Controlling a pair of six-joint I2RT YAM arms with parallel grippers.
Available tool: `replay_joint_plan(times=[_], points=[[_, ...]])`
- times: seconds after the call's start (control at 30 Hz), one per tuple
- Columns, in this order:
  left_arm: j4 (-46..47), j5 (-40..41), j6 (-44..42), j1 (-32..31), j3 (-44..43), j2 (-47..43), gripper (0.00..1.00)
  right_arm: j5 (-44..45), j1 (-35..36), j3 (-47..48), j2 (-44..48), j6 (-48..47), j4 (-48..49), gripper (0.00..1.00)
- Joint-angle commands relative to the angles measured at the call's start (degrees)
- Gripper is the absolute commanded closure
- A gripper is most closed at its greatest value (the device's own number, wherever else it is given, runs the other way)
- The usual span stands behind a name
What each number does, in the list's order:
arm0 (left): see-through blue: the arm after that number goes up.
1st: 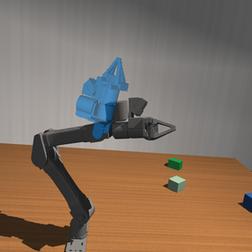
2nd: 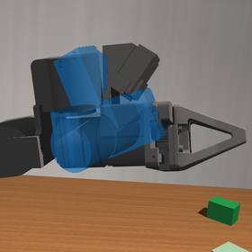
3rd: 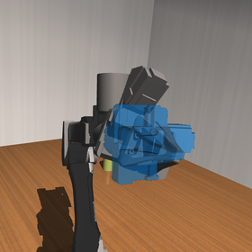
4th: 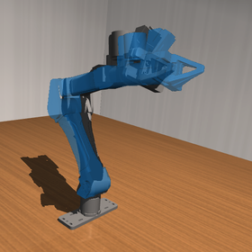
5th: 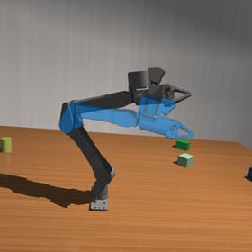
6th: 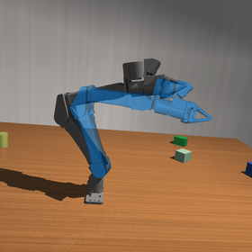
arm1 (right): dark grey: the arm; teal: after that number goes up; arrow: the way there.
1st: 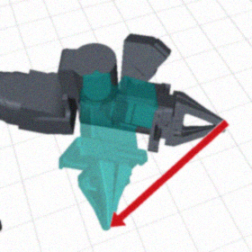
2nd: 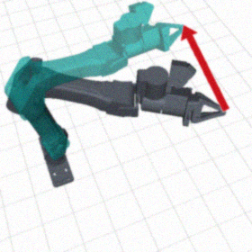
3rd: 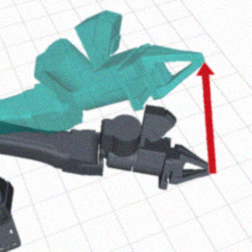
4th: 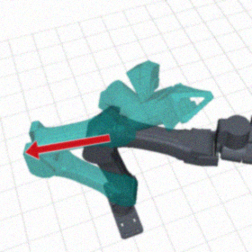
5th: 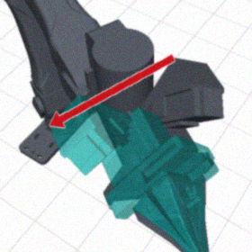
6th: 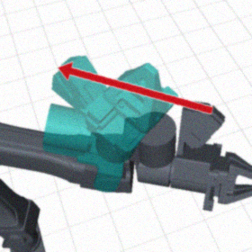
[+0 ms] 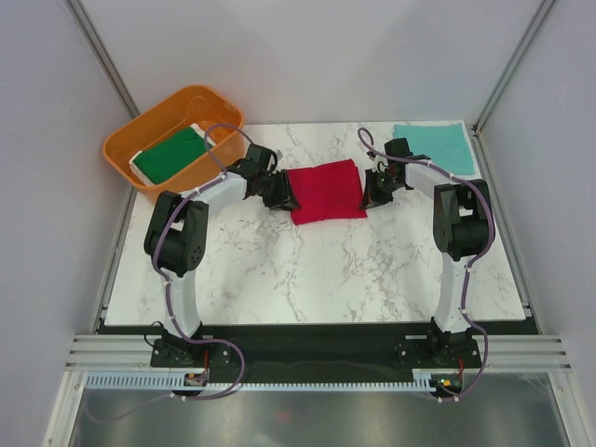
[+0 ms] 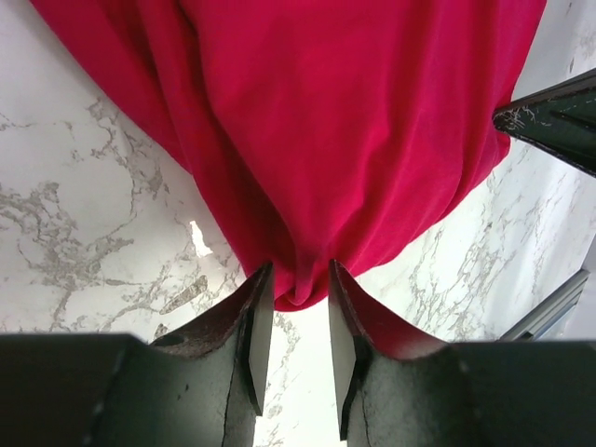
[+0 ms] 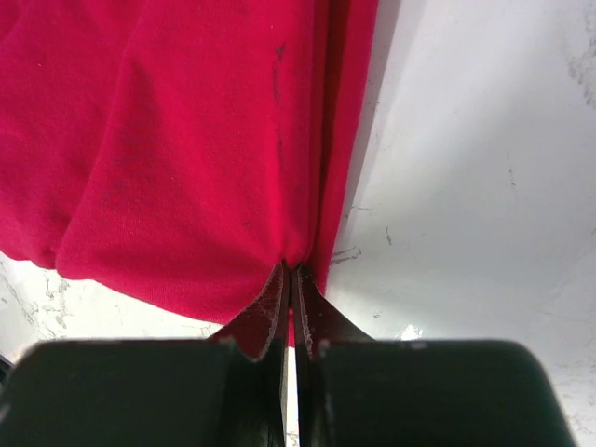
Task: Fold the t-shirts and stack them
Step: Fold the tshirt
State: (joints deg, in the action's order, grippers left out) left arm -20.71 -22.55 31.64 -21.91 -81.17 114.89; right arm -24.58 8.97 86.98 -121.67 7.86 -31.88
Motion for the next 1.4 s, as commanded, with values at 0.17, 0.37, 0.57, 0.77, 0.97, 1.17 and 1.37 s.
replay_joint_plan(times=[0.17, 0.37, 0.57, 0.77, 0.97, 1.17, 1.37], points=[[2.7, 0.1, 2.2, -0.6, -0.8, 2.6, 0.67, 0.9, 0.0, -2.2, 1.3, 0.2, 1.0, 0.95], [2.7, 0.7, 2.4, -0.7, -0.7, 2.2, 0.84, 2.8, -0.1, -2.5, 1.5, 0.5, 0.9, 1.0], [2.6, 2.1, 2.5, 0.1, 0.4, 0.2, 0.98, 3.4, -1.9, -4.4, 2.7, 1.0, 0.9, 1.0], [2.6, 2.1, 2.6, 0.6, 0.7, -0.2, 0.98, 3.8, -1.9, -5.6, 3.8, 1.1, 0.8, 1.0], [-1.2, 4.7, 1.4, 1.5, 0.4, -1.9, 0.98, 5.2, -2.2, -6.3, 4.2, 0.6, 0.1, 1.0], [-3.2, 2.7, 0.3, 2.0, -1.7, -1.1, 0.98, 5.0, -2.5, -6.5, 5.0, 0.3, -0.1, 1.0], [-5.4, 1.2, -2.2, 2.0, -3.7, 0.7, 0.98, 4.6, -2.9, -6.9, 6.1, 0.4, -0.5, 1.0]])
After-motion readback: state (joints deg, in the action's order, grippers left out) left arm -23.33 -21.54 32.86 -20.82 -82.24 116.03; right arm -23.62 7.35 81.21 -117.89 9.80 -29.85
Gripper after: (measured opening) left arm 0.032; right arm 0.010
